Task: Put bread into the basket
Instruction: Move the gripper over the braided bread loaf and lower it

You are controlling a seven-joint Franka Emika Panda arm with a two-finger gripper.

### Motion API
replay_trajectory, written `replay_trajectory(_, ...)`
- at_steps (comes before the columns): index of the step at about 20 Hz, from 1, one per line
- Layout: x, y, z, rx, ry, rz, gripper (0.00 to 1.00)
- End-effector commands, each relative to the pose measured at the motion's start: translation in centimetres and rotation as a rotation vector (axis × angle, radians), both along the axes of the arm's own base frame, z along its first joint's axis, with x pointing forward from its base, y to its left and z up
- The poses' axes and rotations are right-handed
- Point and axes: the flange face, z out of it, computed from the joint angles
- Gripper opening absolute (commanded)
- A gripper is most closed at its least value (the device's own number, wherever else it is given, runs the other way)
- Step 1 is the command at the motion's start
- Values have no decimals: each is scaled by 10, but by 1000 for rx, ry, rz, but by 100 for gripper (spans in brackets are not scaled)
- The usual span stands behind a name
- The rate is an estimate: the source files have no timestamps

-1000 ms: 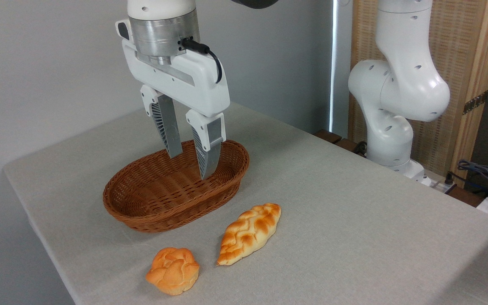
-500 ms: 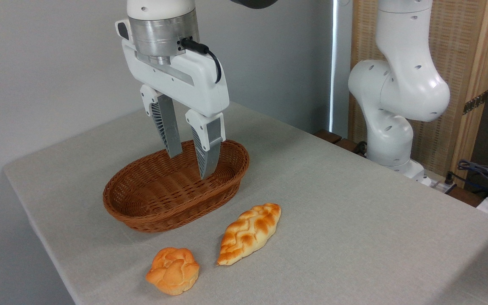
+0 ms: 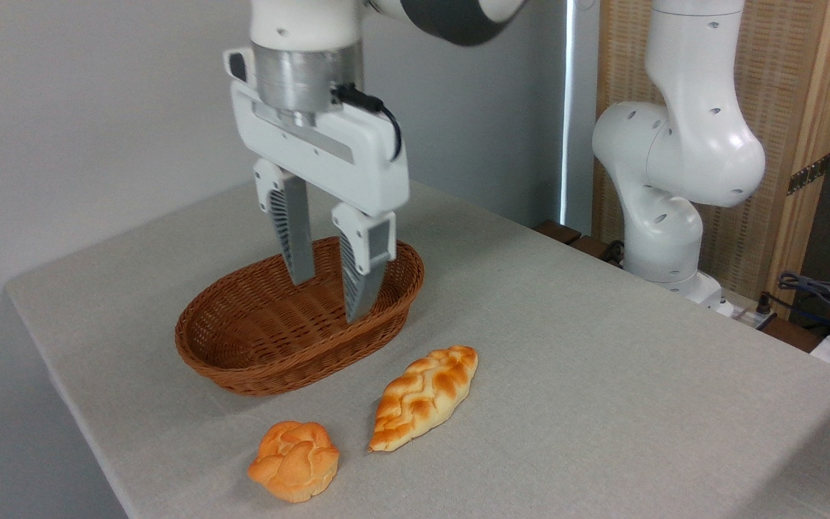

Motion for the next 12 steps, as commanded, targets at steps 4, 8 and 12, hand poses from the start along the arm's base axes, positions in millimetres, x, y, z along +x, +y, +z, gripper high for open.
replay_trajectory(4,-47,4,-48,-7,9,-47,100)
replay_trajectory(8,-49,12,-95,58,45,-101,100)
replay_trajectory(12,-52,15,-129,98,45,-116,100)
